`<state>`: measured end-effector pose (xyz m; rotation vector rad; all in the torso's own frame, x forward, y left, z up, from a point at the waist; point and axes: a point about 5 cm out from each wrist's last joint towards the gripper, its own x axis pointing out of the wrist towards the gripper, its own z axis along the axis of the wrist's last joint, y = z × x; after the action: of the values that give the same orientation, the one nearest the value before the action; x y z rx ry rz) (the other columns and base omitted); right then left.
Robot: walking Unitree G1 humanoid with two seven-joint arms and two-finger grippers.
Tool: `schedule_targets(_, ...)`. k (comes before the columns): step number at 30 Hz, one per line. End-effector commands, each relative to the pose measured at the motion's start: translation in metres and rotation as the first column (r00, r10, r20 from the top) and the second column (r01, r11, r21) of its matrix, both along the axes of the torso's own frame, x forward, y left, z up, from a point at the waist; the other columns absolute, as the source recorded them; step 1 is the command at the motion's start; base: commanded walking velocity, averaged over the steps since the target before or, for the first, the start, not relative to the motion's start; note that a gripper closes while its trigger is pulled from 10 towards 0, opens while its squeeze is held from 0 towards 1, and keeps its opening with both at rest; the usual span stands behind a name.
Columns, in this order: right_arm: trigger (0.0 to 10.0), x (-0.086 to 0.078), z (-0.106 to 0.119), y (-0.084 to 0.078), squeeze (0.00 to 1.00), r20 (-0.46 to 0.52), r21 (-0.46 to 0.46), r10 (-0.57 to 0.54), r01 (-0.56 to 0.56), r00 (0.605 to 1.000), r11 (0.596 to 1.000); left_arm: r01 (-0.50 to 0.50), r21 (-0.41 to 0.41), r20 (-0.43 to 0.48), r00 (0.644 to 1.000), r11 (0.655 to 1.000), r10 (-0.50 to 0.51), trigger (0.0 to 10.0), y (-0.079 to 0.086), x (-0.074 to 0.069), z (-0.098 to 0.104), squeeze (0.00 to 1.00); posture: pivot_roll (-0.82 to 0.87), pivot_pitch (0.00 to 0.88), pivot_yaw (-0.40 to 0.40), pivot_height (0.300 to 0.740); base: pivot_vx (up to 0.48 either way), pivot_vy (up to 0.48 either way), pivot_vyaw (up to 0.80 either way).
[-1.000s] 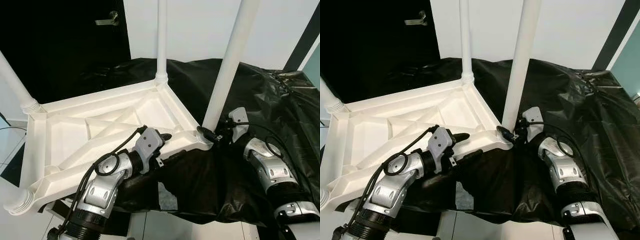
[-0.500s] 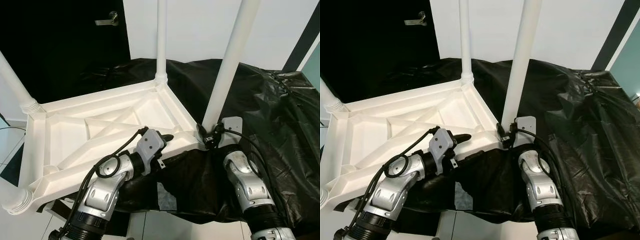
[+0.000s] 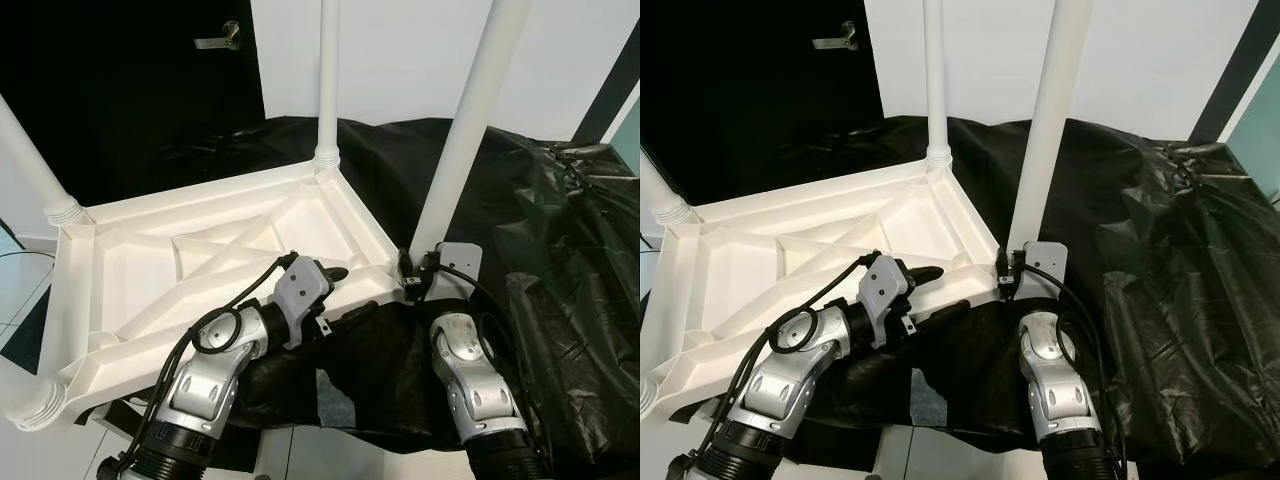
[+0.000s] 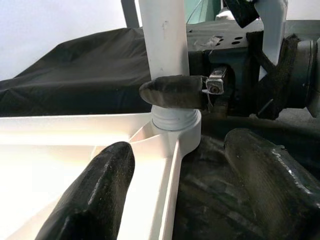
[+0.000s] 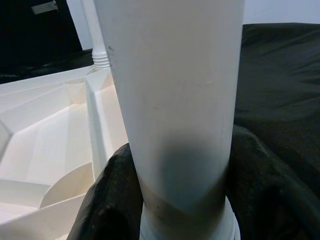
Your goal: Building children table
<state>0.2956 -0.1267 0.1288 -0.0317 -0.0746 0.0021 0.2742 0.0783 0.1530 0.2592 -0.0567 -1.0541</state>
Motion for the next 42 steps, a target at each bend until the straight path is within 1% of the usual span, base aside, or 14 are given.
schedule_targets(1, 10.0, -0.004, -0.015, -0.002, 0.0, -0.076, -0.001, -0.009, 0.009, 0.997, 1.0, -0.027, 0.007, 0.0, 1.0, 1.0, 0.027, 10.0, 0.0, 0.002, 0.0, 0.0, 0.07, 0.0, -0.009, 0.74, 0.0, 0.0, 0.0)
schedule_targets(2, 10.0, -0.005, -0.015, -0.006, 1.0, -0.075, -0.009, -0.021, 0.02, 0.997, 1.0, -0.031, 0.007, 0.001, 1.0, 1.0, 0.031, 10.0, 0.001, 0.002, 0.0, 0.0, 0.07, 0.0, -0.013, 0.74, 0.0, 0.0, 0.0)
schedule_targets(12, 10.0, -0.007, -0.007, -0.028, 1.0, -0.03, -0.046, 0.052, -0.053, 0.998, 0.997, -0.045, -0.002, -0.002, 0.999, 0.999, 0.045, 10.0, 0.001, 0.001, 0.0, 0.0, 0.06, 0.0, -0.005, 0.74, 0.0, 0.0, 0.0)
schedule_targets(13, 10.0, -0.006, -0.006, -0.031, 0.0, -0.025, -0.062, 0.103, -0.105, 0.994, 0.993, -0.045, -0.003, -0.003, 0.999, 0.999, 0.045, 10.0, 0.001, 0.001, 0.0, 0.0, 0.06, 0.0, -0.002, 0.74, 0.0, 0.0, 0.0)
schedule_targets(20, 10.0, 0.0, 0.0, -0.039, 0.0, -0.016, -0.091, 0.237, -0.237, 0.971, 0.967, -0.043, -0.004, -0.002, 0.999, 0.999, 0.043, 10.0, 0.001, 0.003, 0.0, 0.0, 0.06, 0.0, 0.001, 0.74, 0.0, 0.0, 0.0)
schedule_targets(24, 10.0, 0.018, 0.012, -0.038, 0.0, -0.05, -0.154, 0.456, -0.458, 0.888, 0.875, -0.045, -0.001, 0.004, 0.999, 0.999, 0.045, 10.0, 0.003, 0.006, 0.002, 0.0, 0.06, 0.0, 0.003, 0.74, 0.0, 0.0, 0.0)
schedule_targets(26, 10.0, 0.018, 0.012, -0.038, 0.0, -0.05, -0.154, 0.456, -0.458, 0.888, 0.875, -0.045, -0.001, 0.004, 0.999, 0.999, 0.045, 10.0, 0.003, 0.006, 0.002, 0.0, 0.06, 0.0, 0.003, 0.74, 0.0, 0.0, 0.0)
schedule_targets(31, 10.0, 0.03, 0.012, -0.036, 0.0, -0.121, -0.203, 0.559, -0.571, 0.821, 0.795, -0.052, -0.004, 0.009, 0.999, 0.999, 0.052, 10.0, 0.002, 0.008, 0.003, 0.0, 0.07, 0.0, -0.003, 0.74, 0.0, 0.0, 0.0)
schedule_targets(32, 9.1, 0.03, 0.011, -0.036, 0.0, -0.128, -0.208, 0.566, -0.58, 0.815, 0.788, -0.054, -0.004, 0.009, 0.999, 0.999, 0.054, 10.0, 0.003, 0.008, 0.003, 0.0, 0.07, 0.0, -0.008, 0.74, 0.0, 0.0, 0.0)
schedule_targets(34, 9.1, 0.03, 0.01, -0.037, 0.0, -0.137, -0.212, 0.575, -0.591, 0.807, 0.779, -0.056, -0.004, 0.009, 0.998, 0.998, 0.056, 10.0, 0.003, 0.007, 0.002, 0.0, 0.07, 0.0, -0.008, 0.74, 0.0, 0.0, 0.0)
schedule_targets(35, 3.3, 0.029, 0.009, -0.038, 0.0, -0.138, -0.204, 0.577, -0.593, 0.805, 0.779, -0.057, -0.004, 0.008, 0.998, 0.998, 0.057, 10.0, 0.003, 0.007, 0.002, 0.0, 0.07, 0.0, -0.008, 0.74, 0.0, 0.0, 0.0)
schedule_targets(36, 0.9, 0.029, 0.008, -0.039, 0.0, -0.139, -0.2, 0.575, -0.592, 0.806, 0.781, -0.057, -0.003, 0.008, 0.998, 0.998, 0.057, 10.0, 0.003, 0.007, 0.002, 0.0, 0.07, 0.0, -0.008, 0.74, 0.0, 0.0, 0.0)
schedule_targets(37, 0.0, 0.029, 0.006, -0.042, 0.0, -0.138, -0.176, 0.583, -0.6, 0.8, 0.781, -0.058, -0.003, 0.007, 0.998, 0.998, 0.058, 10.0, 0.003, 0.007, 0.002, 0.0, 0.08, 0.0, -0.012, 0.74, 0.0, 0.0, 0.0)
schedule_targets(42, 0.0, 0.028, 0.005, -0.043, 0.0, -0.134, -0.162, 0.578, -0.594, 0.805, 0.788, -0.057, -0.003, 0.007, 0.998, 0.998, 0.057, 10.0, 0.003, 0.006, 0.001, 0.0, 0.07, 0.0, -0.011, 0.74, 0.0, 0.0, 0.0)
